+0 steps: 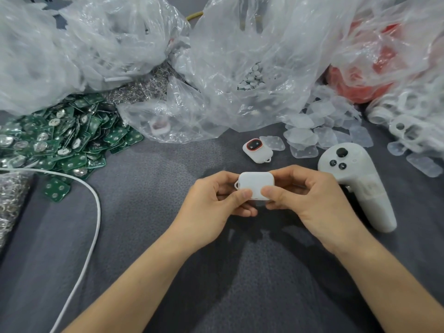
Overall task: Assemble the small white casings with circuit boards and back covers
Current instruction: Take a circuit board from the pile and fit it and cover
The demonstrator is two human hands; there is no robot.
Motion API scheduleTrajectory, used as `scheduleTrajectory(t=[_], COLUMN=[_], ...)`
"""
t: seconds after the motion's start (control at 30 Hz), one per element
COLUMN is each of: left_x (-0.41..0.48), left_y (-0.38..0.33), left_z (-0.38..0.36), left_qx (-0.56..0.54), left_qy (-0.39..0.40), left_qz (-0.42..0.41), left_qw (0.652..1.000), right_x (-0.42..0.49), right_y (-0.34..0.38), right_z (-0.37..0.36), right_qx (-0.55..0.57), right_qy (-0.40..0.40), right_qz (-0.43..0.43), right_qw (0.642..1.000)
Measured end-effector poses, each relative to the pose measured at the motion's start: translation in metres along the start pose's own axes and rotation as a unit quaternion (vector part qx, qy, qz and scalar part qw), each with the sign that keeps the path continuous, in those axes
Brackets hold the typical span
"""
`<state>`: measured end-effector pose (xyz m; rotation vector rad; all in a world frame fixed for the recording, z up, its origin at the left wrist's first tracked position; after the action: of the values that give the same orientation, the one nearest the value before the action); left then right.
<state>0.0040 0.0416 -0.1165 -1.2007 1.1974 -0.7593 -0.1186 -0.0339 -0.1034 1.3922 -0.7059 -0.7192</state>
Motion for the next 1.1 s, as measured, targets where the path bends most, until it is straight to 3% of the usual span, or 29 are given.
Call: scheduleTrajectory(t=[0.1, 0.4, 0.67, 0.9, 1.1], left_x=[0.0, -0.002, -0.004, -0.008, -0.011], left_y=[0.001, 0.004, -0.007, -0.009, -0.013], left_z=[-0.001, -0.004, -0.003, -0.01, -0.01], left_qx=[-0.013, -0.043, 0.043, 0.097, 0.109], left_qy=[-0.002, 0.018, 0.055, 0.038, 0.023], left_qz=[0.004, 0.02, 0.004, -0.03, -0.054], left_qw=[1.0, 0.999, 0.998, 0.994, 0.992], right_x=[0.0, -0.003, -0.004, -0.008, -0.009], right_y=[0.001, -0.002, 0.003, 0.003, 0.006], right_z=[-0.003, -0.015, -0.023, -0.034, -0.036], right_qx=[-0.03, 0.034, 0.055, 0.069, 0.06], right_qy=[0.016, 0.052, 0.103, 0.132, 0.101], right_qz=[-0.003, -0.01, 0.001, 0.001, 0.019], right_qw=[0.999, 0.998, 0.993, 0.989, 0.993])
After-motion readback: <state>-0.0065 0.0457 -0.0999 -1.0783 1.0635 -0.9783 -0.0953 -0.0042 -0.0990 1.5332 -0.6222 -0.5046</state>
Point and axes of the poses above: each hand's wrist, its own x-axis towards the middle knuckle, its own z-axis out of the back of the hand, y = z × x, the point moved 9 cm from there along x, towards the middle knuckle, and after that the axes turned 7 degrees about z, right-handed, at the moved point
